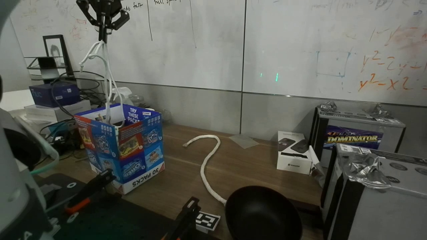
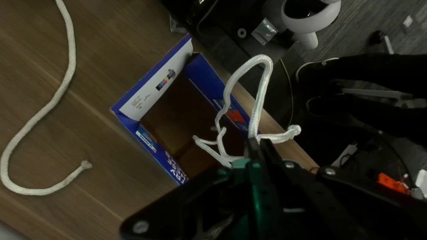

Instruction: Pick the white ropes and put them in the carton box

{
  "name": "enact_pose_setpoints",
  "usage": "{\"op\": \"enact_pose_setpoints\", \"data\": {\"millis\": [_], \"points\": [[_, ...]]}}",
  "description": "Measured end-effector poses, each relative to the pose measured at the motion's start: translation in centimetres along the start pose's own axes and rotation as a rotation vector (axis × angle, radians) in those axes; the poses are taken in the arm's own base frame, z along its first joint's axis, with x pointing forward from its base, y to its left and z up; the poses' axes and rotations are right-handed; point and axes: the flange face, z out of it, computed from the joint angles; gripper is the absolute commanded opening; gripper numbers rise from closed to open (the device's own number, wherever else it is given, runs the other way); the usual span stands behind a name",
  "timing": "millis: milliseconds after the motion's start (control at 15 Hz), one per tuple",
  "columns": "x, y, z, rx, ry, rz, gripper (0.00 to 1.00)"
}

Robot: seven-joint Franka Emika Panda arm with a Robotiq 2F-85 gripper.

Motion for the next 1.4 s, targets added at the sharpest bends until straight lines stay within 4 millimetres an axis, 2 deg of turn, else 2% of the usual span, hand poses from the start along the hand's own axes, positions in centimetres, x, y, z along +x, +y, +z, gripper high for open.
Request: {"op": "enact_pose_setpoints", "data": {"millis": [267, 933, 1000, 1067, 1400], "points": [[0.8, 0.5, 1.3, 0.029, -0.015, -0.071, 0.01], [1.6, 2.7, 2.3, 0.056, -0.016, -0.26, 0.02], [1.8, 3.1, 2.5, 0.061, -0.018, -0.273, 0.29], [1.9, 3.5, 2.6, 0.066, -0.019, -0.285, 0.3], [2.6, 5.1, 3.0, 0.077, -0.021, -0.333, 0.67]]}}
